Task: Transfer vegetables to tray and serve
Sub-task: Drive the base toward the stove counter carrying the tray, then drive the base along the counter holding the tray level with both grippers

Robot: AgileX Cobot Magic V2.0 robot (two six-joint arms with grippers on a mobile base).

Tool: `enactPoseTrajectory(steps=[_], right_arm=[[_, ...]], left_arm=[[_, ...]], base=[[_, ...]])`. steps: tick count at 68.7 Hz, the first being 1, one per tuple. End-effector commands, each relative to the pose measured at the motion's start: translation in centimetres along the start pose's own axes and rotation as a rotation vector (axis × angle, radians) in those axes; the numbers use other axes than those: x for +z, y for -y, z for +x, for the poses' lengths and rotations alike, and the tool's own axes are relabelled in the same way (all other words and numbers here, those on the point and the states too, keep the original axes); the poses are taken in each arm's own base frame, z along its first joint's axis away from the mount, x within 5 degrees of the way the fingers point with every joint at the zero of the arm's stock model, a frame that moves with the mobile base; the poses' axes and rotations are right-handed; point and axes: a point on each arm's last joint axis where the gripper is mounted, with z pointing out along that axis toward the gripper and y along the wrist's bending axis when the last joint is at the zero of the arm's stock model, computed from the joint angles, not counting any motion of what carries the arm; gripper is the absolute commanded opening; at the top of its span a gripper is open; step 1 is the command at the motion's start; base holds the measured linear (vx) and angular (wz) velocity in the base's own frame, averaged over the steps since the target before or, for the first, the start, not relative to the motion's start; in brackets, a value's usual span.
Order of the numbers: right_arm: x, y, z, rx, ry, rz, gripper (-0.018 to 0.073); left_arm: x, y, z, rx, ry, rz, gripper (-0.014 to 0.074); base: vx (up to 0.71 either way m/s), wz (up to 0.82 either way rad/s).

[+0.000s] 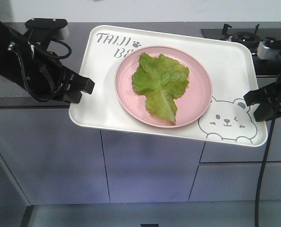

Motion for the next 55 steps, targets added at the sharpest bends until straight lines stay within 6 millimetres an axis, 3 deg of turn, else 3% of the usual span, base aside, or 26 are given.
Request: enactPoseTrajectory(steps=[1,55], right_arm=[[-2.22,-2.15,-0.58,-0.031,0.120,-0.123,0.0004],[-2.22,-2.15,-0.58,-0.031,0.120,-0.123,0.0004]], left_arm=[[-2.72,2.64,-1.18,-0.018,0.171,0.166,-0.0006],[-2.72,2.64,-1.18,-0.018,0.171,0.166,-0.0006]], base=[[0.10,0.01],[0.12,0.01]])
